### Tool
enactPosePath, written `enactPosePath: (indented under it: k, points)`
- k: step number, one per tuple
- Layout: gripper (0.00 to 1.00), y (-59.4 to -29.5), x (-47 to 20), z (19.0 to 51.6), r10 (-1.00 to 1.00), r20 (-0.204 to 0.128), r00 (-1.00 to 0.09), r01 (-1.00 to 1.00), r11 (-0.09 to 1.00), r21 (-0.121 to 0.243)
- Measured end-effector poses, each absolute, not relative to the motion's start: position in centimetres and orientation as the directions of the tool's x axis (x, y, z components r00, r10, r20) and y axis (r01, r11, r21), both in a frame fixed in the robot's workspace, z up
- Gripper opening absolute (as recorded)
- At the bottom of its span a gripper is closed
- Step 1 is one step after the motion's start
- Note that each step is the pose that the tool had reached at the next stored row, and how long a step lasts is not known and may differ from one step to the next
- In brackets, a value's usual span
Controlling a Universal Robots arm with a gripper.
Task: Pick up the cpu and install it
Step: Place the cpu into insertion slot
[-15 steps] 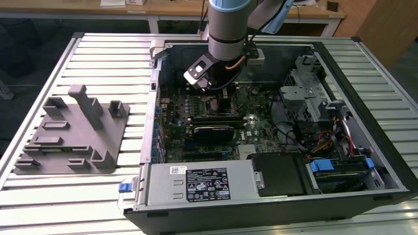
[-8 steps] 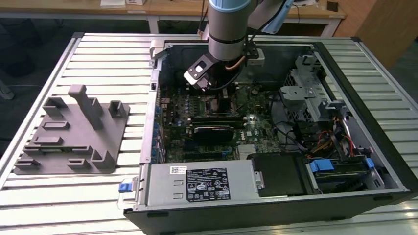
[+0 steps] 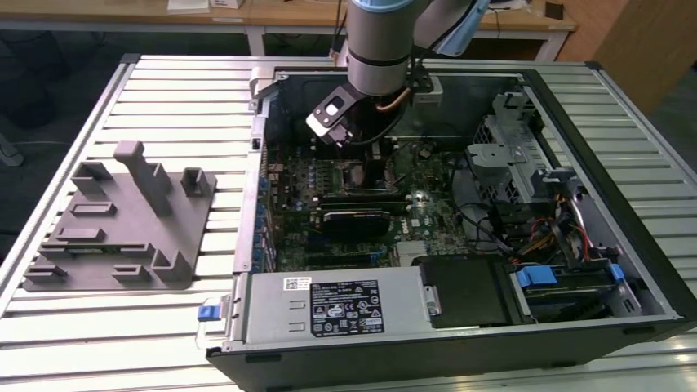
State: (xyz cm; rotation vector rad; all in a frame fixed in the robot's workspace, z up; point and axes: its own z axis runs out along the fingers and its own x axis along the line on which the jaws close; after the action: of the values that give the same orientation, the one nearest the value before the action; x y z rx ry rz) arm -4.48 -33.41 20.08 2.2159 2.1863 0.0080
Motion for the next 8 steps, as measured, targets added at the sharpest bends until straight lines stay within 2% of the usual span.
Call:
enactPosePath:
  k: [8]
  points:
    - [0.62, -33.41, -4.48, 20.14, 1.000, -0.016, 0.014, 1.000, -0.013, 0.024]
